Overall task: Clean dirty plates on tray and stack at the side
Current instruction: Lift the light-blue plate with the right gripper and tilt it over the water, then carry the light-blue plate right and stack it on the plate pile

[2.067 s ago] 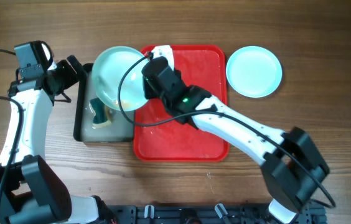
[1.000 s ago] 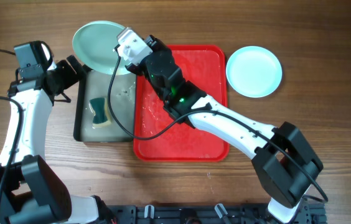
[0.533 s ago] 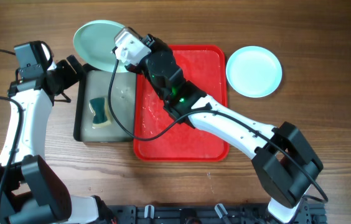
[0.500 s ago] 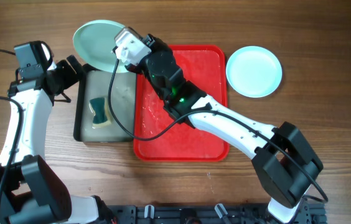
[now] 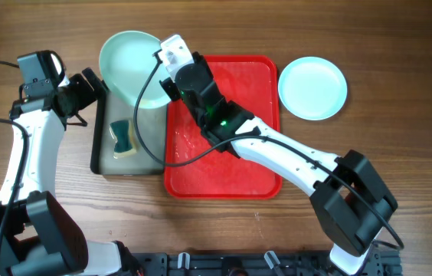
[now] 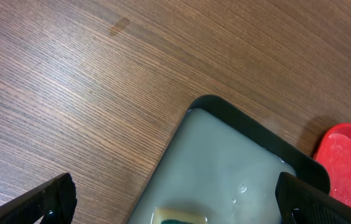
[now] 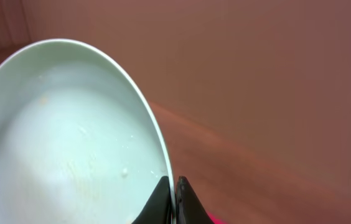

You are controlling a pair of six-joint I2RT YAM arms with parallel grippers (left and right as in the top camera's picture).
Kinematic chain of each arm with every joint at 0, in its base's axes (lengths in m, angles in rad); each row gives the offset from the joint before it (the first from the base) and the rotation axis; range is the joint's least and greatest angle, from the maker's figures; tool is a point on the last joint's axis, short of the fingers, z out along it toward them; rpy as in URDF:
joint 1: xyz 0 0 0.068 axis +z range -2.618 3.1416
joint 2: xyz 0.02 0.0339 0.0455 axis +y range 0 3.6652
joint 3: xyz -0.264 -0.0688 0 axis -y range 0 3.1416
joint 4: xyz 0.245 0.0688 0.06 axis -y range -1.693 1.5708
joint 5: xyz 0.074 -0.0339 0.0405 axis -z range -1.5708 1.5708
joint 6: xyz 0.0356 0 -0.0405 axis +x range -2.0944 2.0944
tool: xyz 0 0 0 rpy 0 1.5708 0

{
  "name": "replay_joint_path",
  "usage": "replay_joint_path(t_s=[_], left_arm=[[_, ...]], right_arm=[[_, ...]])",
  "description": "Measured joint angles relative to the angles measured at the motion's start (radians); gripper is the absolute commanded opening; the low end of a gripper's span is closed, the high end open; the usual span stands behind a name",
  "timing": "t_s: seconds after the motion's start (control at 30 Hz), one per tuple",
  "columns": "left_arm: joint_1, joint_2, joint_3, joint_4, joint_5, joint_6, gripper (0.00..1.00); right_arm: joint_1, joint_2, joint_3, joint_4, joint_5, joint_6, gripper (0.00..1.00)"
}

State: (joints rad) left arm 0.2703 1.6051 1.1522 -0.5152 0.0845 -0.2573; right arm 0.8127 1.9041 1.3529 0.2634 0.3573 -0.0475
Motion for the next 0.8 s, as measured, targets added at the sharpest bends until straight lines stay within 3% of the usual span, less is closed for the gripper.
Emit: replay_joint_path(t_s=[0.1,0.33,0.53,0.57,0.8], left_arm=[[0.000,0.000,0.000,0.000,0.000,0.000,1.00],[0.000,0.000,0.000,0.000,0.000,0.000,1.00],[0.000,0.000,0.000,0.000,0.000,0.000,1.00],[0.000,0.000,0.000,0.000,0.000,0.000,1.00],[0.000,0.000,0.000,0.000,0.000,0.000,1.00]], right_arm=[[-0.009,0.000,0.002,-0.150,0.000,0.171,0.04],[-0.060,0.000,0.002,-0.354,-0.114,0.335,0.04],[-0.294,0.000,0.002,-0.461,-0.310,0.472,0.04],[-0.390,0.000,0.002,-0.505,-0.369,0.487,0.04],[-0.731,0.000,0.002,-0.702,-0.432,0.500,0.04]])
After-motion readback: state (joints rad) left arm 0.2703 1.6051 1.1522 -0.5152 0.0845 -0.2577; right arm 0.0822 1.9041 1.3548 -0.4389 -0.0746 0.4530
